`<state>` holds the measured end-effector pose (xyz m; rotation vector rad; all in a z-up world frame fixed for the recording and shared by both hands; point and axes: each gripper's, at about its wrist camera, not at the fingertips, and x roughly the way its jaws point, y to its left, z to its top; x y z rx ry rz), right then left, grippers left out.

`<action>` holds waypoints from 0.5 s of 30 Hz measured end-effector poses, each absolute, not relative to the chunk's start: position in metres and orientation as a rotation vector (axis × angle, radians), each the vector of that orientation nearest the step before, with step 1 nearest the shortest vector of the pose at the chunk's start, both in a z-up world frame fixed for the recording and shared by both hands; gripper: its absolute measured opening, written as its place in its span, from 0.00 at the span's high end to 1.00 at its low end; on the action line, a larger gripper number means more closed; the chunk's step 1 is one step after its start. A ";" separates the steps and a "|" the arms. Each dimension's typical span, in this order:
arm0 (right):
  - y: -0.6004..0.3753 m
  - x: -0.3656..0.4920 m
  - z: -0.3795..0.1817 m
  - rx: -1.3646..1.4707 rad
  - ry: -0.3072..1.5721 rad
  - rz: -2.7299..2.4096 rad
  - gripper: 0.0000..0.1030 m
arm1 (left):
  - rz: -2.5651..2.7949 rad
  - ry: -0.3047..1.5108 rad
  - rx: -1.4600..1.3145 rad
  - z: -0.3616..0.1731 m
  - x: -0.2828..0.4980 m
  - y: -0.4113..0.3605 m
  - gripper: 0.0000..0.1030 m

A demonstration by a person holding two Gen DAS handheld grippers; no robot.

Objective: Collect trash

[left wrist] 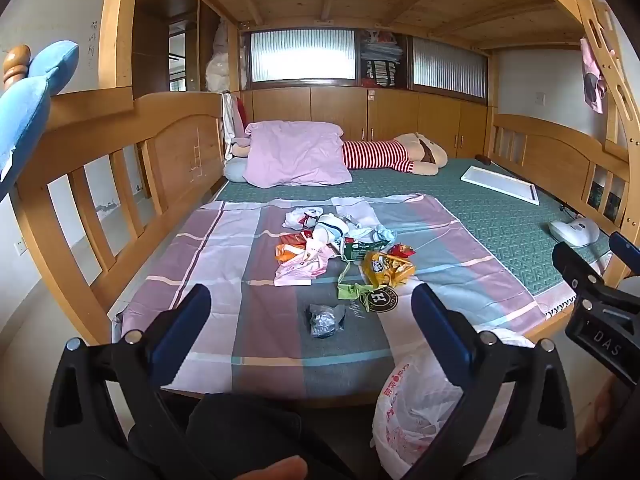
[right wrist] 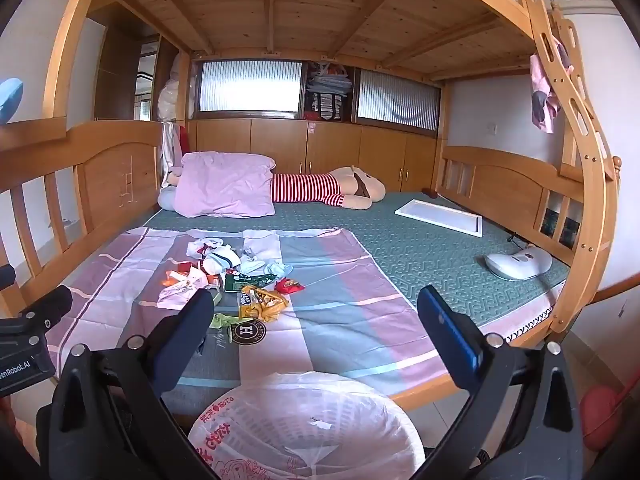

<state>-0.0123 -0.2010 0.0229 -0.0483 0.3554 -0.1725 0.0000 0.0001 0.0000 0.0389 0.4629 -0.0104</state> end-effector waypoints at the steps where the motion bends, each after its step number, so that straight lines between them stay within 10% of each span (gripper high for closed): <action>1: -0.200 -0.014 0.023 -0.053 0.353 -0.175 0.03 | -0.011 0.464 0.038 0.000 0.000 0.000 0.03; 15: -0.198 -0.009 0.021 -0.033 0.383 -0.157 0.03 | -0.014 0.472 0.038 -0.003 -0.003 -0.003 0.03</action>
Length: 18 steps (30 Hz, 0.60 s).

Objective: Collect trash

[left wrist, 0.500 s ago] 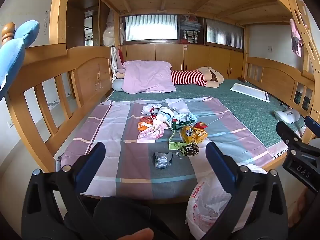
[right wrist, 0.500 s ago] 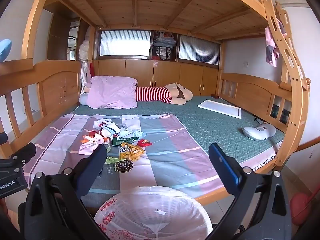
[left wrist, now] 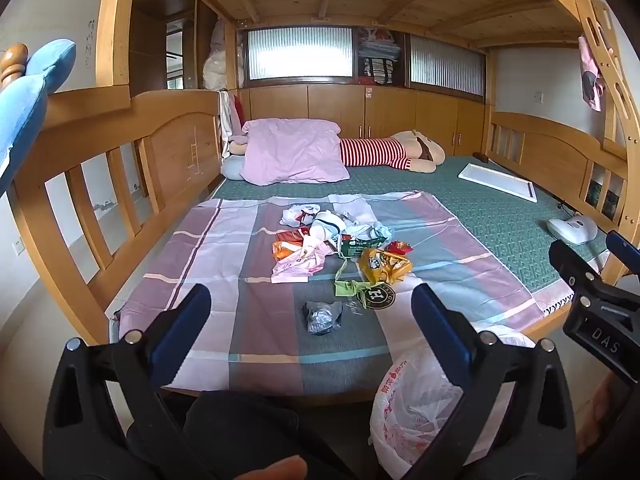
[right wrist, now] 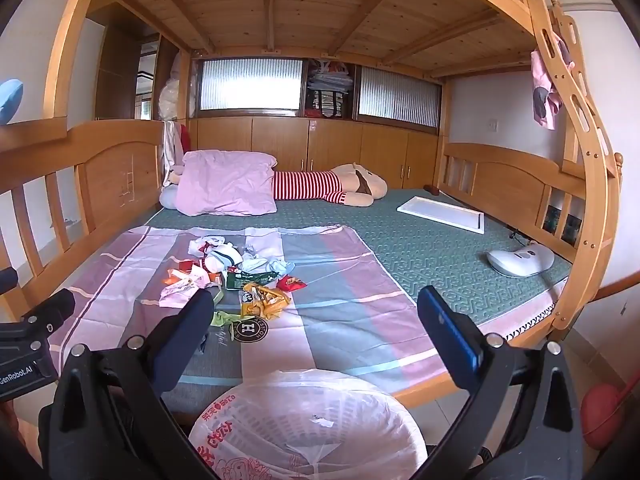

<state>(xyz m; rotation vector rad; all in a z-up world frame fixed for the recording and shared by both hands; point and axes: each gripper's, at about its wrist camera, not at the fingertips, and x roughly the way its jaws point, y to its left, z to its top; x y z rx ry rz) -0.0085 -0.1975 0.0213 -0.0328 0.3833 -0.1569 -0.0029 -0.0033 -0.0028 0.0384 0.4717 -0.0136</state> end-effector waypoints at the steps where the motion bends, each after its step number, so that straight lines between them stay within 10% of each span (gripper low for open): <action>1: -0.197 -0.008 0.021 -0.032 0.384 -0.156 0.03 | -0.015 0.473 0.038 -0.003 -0.002 -0.003 0.03; 18: -0.202 -0.010 0.019 -0.022 0.390 -0.152 0.03 | -0.016 0.479 0.038 -0.010 0.004 -0.008 0.03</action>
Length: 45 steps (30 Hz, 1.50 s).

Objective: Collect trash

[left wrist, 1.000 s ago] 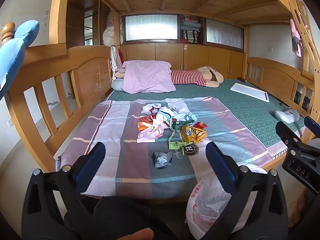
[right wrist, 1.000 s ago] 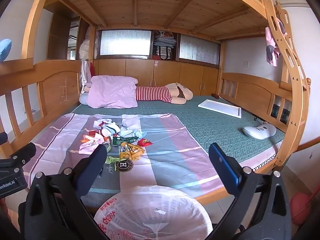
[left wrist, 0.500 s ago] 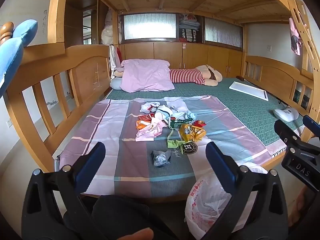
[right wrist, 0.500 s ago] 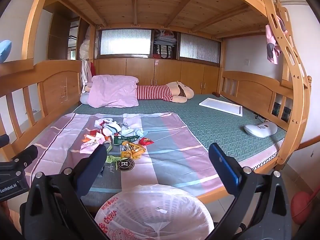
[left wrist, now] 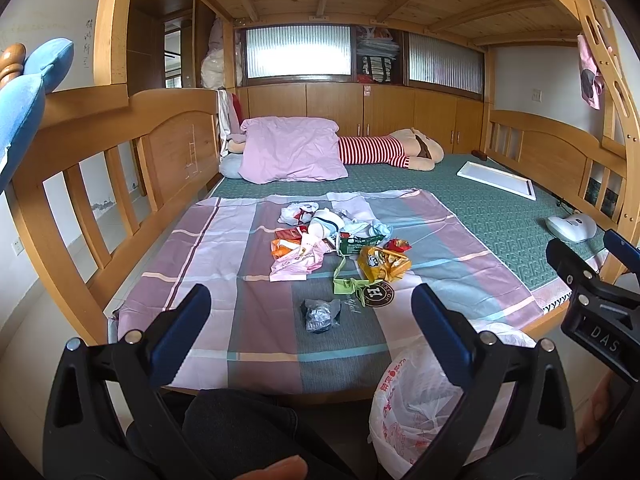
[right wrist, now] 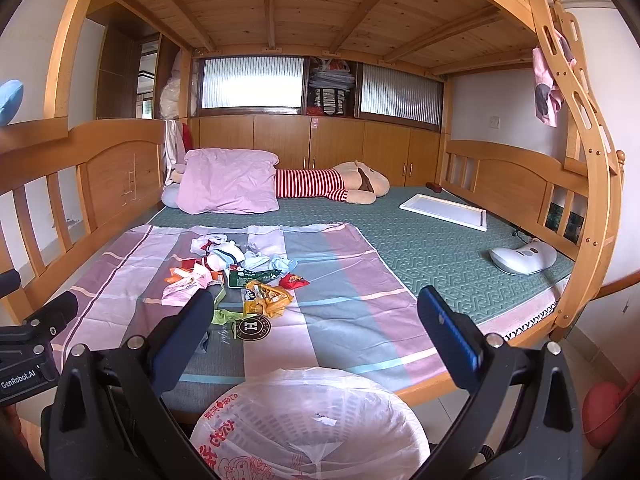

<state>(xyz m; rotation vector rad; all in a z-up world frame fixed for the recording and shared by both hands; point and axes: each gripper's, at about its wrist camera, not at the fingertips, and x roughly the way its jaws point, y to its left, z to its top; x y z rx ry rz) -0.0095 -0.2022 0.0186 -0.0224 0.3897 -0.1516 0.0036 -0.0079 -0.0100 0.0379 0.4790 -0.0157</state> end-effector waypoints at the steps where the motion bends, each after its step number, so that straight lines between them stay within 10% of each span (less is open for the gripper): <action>1: -0.202 -0.009 0.018 -0.023 0.391 -0.151 0.03 | -0.016 0.478 0.038 -0.011 0.003 -0.008 0.03; 45: -0.195 -0.007 0.019 -0.037 0.398 -0.122 0.03 | -0.025 0.496 0.044 -0.014 0.003 -0.010 0.03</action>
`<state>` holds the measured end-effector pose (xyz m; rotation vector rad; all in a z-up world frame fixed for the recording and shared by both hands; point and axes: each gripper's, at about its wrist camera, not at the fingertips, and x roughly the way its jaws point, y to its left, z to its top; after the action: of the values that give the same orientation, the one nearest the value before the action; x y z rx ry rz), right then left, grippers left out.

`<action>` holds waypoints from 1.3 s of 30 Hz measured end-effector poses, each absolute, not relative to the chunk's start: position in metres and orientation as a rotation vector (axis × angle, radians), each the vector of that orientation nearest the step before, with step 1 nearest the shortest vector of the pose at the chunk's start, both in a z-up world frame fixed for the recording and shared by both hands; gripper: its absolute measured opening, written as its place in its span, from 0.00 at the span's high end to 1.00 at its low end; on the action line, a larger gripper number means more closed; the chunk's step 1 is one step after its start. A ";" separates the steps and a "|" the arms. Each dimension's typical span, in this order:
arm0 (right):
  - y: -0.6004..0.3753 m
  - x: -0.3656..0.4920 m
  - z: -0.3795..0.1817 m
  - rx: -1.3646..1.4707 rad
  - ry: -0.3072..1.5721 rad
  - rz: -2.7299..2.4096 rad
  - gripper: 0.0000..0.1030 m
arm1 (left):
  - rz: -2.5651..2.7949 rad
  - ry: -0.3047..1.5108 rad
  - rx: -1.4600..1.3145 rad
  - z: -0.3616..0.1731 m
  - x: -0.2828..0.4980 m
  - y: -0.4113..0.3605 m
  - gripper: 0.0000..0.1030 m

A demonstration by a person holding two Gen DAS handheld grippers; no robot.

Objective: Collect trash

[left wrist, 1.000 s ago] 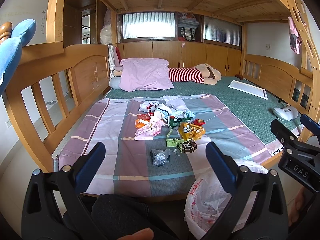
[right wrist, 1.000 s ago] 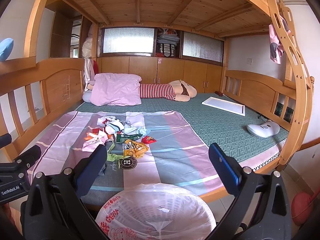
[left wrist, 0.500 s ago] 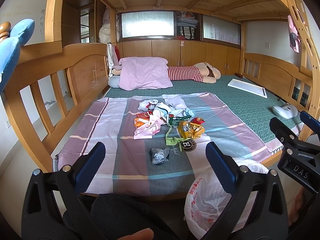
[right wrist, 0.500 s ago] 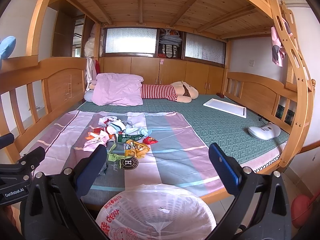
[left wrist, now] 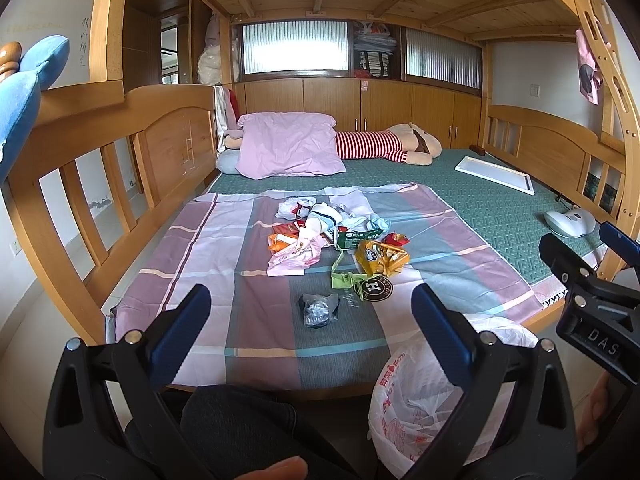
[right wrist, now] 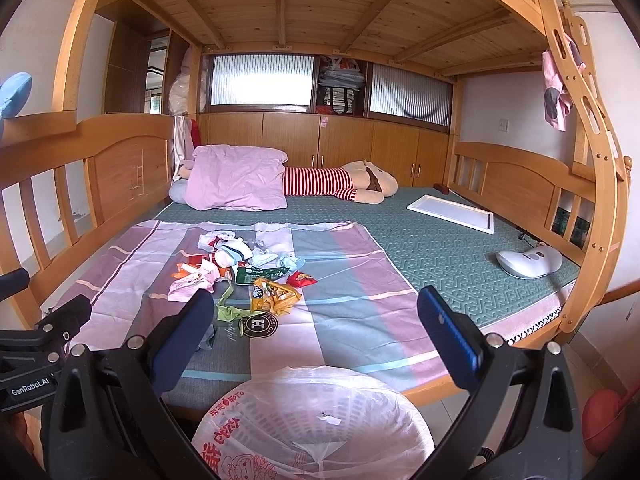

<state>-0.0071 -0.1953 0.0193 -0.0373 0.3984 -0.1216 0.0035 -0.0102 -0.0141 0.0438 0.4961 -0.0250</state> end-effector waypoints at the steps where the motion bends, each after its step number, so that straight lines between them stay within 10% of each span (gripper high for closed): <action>1: -0.195 -0.007 0.019 -0.037 0.399 -0.122 0.03 | -0.025 0.496 0.044 -0.014 0.003 -0.010 0.03; 39: -0.191 -0.010 0.011 -0.033 0.412 -0.117 0.03 | -0.027 0.507 0.046 -0.020 0.001 -0.012 0.03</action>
<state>-0.0098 -0.1911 0.0112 -0.0333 0.4115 -0.1174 0.0006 -0.0121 -0.0200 0.0456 0.5072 -0.0268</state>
